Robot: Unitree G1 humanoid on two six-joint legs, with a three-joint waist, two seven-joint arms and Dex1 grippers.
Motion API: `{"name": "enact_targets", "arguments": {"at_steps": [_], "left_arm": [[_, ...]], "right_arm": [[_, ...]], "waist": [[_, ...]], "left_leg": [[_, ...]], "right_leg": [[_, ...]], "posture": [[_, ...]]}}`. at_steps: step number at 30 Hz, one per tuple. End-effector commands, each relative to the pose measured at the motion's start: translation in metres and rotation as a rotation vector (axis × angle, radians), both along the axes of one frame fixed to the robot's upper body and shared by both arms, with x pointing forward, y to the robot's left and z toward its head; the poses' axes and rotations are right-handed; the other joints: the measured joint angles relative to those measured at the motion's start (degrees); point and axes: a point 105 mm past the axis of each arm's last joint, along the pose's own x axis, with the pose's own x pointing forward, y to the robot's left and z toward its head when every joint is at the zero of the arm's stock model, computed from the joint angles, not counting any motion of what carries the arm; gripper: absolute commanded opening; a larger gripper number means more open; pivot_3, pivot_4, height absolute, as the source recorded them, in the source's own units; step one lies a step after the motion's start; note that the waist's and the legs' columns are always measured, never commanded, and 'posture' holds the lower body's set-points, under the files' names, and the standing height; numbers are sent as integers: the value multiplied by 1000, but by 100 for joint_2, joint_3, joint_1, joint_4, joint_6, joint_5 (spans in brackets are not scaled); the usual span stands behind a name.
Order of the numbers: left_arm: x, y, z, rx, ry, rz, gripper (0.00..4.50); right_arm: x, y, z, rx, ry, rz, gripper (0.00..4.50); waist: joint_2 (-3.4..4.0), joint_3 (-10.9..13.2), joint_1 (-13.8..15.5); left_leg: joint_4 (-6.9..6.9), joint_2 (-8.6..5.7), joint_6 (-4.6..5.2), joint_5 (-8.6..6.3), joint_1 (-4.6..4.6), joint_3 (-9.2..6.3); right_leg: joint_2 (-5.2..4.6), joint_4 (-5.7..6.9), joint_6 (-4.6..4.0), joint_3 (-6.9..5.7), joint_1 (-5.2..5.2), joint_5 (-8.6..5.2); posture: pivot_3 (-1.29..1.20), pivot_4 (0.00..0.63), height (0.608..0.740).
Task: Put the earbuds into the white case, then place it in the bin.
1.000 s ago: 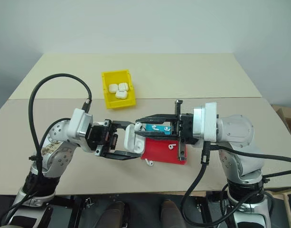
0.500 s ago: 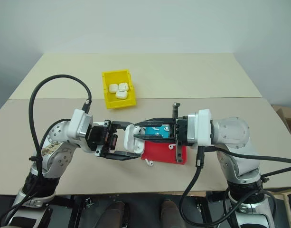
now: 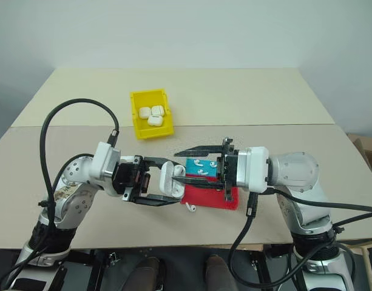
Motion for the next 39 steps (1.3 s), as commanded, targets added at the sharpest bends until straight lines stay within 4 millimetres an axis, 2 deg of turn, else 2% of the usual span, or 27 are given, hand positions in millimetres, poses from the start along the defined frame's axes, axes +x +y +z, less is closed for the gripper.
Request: {"name": "enact_targets", "arguments": {"at_steps": [1,4,7,9,12,14,16,21,27,31,39], "left_arm": [[-4,-1,12,-43,-55,-8,2751],[3,7,-2,11,-54,38,2751],[6,25,-23,107,-68,91,2751],[5,38,-35,165,-70,117,2751],[-2,56,-52,248,-48,145,2751],[-7,64,-58,277,-33,155,2751],[-9,68,-62,288,-29,172,2751],[-10,62,-65,258,-25,204,2751],[-8,54,-67,239,-33,222,2751],[-11,54,-70,237,-24,233,2751],[-11,51,-69,228,-29,249,2751]], "right_arm": [[-1,0,-9,-59,-10,5,2263],[-2,-6,-6,-73,3,12,2263],[5,-18,1,-147,58,-38,2263],[18,-26,4,-230,81,-123,2263],[45,-38,-2,-452,109,-269,2263],[61,-40,-2,-549,166,-325,2263],[77,-37,-6,-660,152,-363,2263],[119,-21,-26,-922,70,-407,2263],[151,-25,-57,-1124,62,-446,2263],[158,-25,-67,-1197,22,-418,2263],[164,-16,-78,-1252,0,-348,2263]], "waist": [[0,0,0],[0,0,-1],[0,0,-23],[1,1,-46],[1,0,-30],[2,1,-56],[2,1,-49],[3,1,-44],[3,1,24],[3,1,3],[3,1,-54]], "left_leg": [[0,0,0,0,0,0],[0,0,0,0,1,0],[0,0,0,0,2,3],[-2,1,0,0,6,7],[-1,4,0,0,8,11],[-2,6,0,0,10,16],[-4,10,0,0,10,25],[-8,12,0,0,3,33],[-10,7,0,0,-26,30],[-9,5,0,0,-53,33],[-10,9,0,1,-45,31]], "right_leg": [[0,0,0,0,0,0],[0,0,0,0,1,0],[0,0,-1,2,0,0],[0,1,-3,6,-1,0],[0,4,-6,5,-6,-1],[-3,4,-8,6,-8,-3],[-5,3,-20,7,-12,-6],[-4,8,-19,8,-27,-6],[-6,11,-18,4,-48,-5],[-8,16,-16,8,-76,1],[-2,36,-26,7,-81,7]], "posture": [[0,150,740],[0,150,740],[0,150,740],[0,150,740],[0,150,740],[0,150,740],[0,150,740],[0,150,740],[0,150,740],[0,150,740],[0,150,740]]}}
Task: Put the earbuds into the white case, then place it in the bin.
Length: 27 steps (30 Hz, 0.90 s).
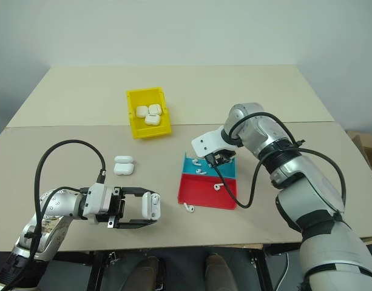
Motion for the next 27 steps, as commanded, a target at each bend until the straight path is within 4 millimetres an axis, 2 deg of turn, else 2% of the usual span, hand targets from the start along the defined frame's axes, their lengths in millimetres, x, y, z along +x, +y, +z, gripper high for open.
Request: {"name": "enact_targets", "arguments": {"at_steps": [1,8,27], "left_arm": [[-6,-4,7,-11,-49,-17,2751],[-10,-3,6,-9,-49,-7,2751],[-4,-1,6,0,-53,0,2751]], "right_arm": [[3,4,10,-7,-29,45,2263],[5,3,5,-27,-19,53,2263],[8,1,-2,-39,-40,66,2263]], "waist": [[0,0,1],[1,0,6],[3,0,5]], "left_leg": [[0,0,0,0,0,0],[0,0,0,0,-1,0],[1,-1,0,0,4,1]], "right_leg": [[0,0,0,0,0,0],[-1,-1,0,-1,0,0],[0,3,-1,0,3,1]], "posture": [[0,150,740],[0,150,740],[0,150,740]]}}
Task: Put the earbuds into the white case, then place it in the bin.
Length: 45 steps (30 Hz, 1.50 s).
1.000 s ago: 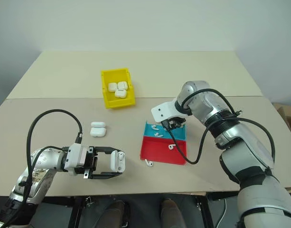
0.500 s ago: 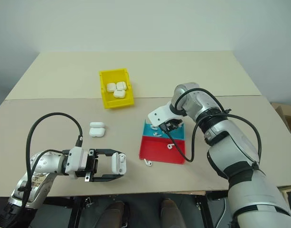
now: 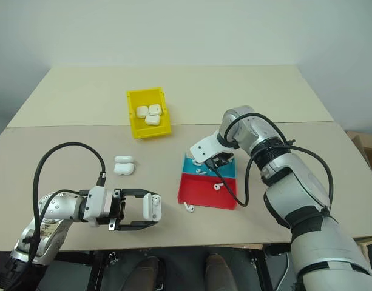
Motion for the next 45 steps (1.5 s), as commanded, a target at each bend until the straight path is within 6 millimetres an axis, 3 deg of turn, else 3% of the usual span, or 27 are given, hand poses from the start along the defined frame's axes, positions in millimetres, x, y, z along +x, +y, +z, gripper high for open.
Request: {"name": "enact_targets", "arguments": {"at_steps": [1,6,8,27,29,40,43,45], "left_arm": [[-1,-1,8,-9,-47,-15,2751],[0,-1,8,-8,-50,-12,2751],[0,-1,8,-8,-51,-12,2751],[1,-2,8,-6,-54,-6,2751],[0,-2,8,-7,-53,-7,2751],[1,-1,8,-6,-59,-6,2751],[1,-1,8,-5,-59,-6,2751],[1,-1,8,-3,-58,-6,2751]], "right_arm": [[3,3,10,24,-30,11,2263],[2,2,10,18,-33,22,2263],[1,3,10,21,-33,31,1690],[0,1,5,1,-26,47,1690],[-1,1,4,2,-25,49,1312],[-1,0,0,-12,-32,63,1312],[-3,-1,-1,-24,-27,81,774],[-5,-1,-2,-23,-18,91,774]], "waist": [[0,0,-1],[0,0,-2],[0,0,-2],[0,0,-3],[0,0,-2],[0,0,-6],[0,0,-4],[0,0,-2]], "left_leg": [[0,0,0,0,0,0],[0,0,0,0,0,0],[0,0,0,0,0,0],[0,0,0,0,0,0],[0,0,0,0,0,0],[0,0,0,0,2,0],[0,0,0,0,4,0],[1,0,0,0,6,0]], "right_leg": [[0,0,0,0,0,0],[0,0,0,0,0,0],[0,0,0,0,0,0],[0,1,0,0,0,0],[0,1,0,0,0,0],[0,2,0,0,1,0],[0,2,0,0,2,0],[0,2,0,0,4,0]], "posture": [[0,150,740],[0,150,740],[0,150,740],[0,150,740],[0,150,740],[0,150,740],[0,150,740],[0,150,740]]}}
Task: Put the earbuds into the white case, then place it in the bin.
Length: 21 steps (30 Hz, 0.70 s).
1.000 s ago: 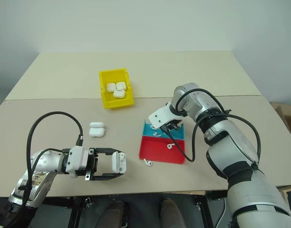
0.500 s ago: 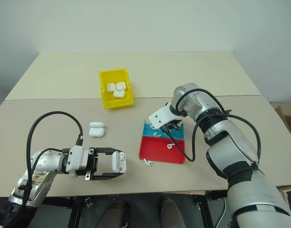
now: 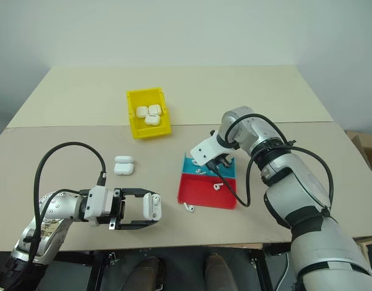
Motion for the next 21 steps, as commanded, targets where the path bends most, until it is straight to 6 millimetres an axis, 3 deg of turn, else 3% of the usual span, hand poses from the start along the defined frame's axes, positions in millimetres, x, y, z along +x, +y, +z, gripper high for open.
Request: {"name": "enact_targets", "arguments": {"at_steps": [1,6,11,16,21], "left_arm": [[-1,-1,9,-9,-52,-13,2751],[0,-2,10,-19,-57,-15,2751],[5,-9,24,-77,-72,-25,2751],[10,-20,45,-158,-86,-67,2751],[16,-36,63,-228,-78,-147,2751]], "right_arm": [[-4,0,0,17,8,20,774],[-3,6,7,60,-21,14,774],[-9,12,49,283,-85,-57,774],[-39,-3,97,585,-169,-186,774],[-85,-16,140,1003,-131,-359,774]], "waist": [[0,0,1],[0,0,-3],[0,0,25],[-1,0,144],[-1,0,161]], "left_leg": [[0,0,0,0,2,0],[0,0,0,0,17,0],[0,0,0,0,17,-1],[1,-2,0,0,2,-13],[12,-7,0,0,-10,-19]], "right_leg": [[0,0,0,0,2,0],[0,0,0,0,15,0],[0,1,0,1,17,0],[-1,-5,3,-7,16,0],[-1,-7,11,-8,15,4]], "posture": [[0,150,740],[0,150,740],[0,150,740],[0,150,740],[0,150,740]]}}
